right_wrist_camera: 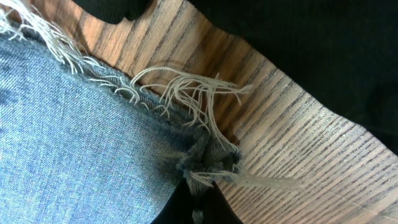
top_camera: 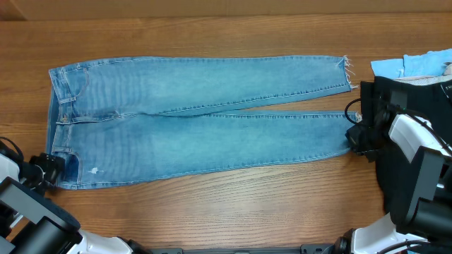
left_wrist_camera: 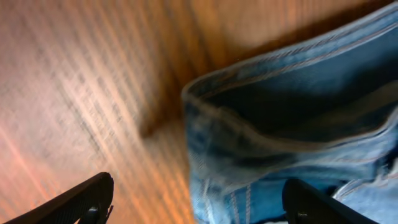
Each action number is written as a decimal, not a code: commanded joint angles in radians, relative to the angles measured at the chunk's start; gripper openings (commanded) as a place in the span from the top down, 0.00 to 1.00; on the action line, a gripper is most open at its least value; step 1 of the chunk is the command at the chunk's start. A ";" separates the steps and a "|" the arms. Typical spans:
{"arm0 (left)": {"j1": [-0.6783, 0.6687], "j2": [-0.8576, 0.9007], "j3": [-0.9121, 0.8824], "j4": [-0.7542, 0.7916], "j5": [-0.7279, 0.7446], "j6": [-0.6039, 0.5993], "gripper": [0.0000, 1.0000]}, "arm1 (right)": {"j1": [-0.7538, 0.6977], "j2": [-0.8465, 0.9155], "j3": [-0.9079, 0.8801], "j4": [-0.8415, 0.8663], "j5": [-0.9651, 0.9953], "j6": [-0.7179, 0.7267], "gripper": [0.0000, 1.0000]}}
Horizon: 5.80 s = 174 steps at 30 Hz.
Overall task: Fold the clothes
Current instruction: 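Grasp the waistband with the left gripper and both hems with the right, then lift the jeans with both grippers, folding them lengthwise in half, then carry the hems up-right with the right gripper, stretching the folded jeans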
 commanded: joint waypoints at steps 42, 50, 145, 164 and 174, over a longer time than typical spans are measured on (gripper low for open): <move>-0.345 -0.016 0.881 -0.536 0.048 0.040 0.96 | 0.053 0.041 0.847 -0.547 0.007 -0.084 0.96; -0.356 -0.015 0.900 -0.484 -0.034 -0.018 0.96 | 0.055 0.189 1.050 -0.645 0.008 -0.011 0.96; -0.382 0.027 0.829 -0.634 0.000 -0.132 0.96 | 0.156 0.276 1.390 -0.621 -0.116 0.176 0.96; -0.378 0.032 0.744 -0.465 -0.041 -0.246 0.96 | 0.162 0.559 1.390 -0.584 -0.080 0.316 0.96; -0.352 0.032 0.585 -0.271 -0.061 -0.285 0.96 | 0.179 0.665 1.390 -0.378 -0.107 0.428 0.96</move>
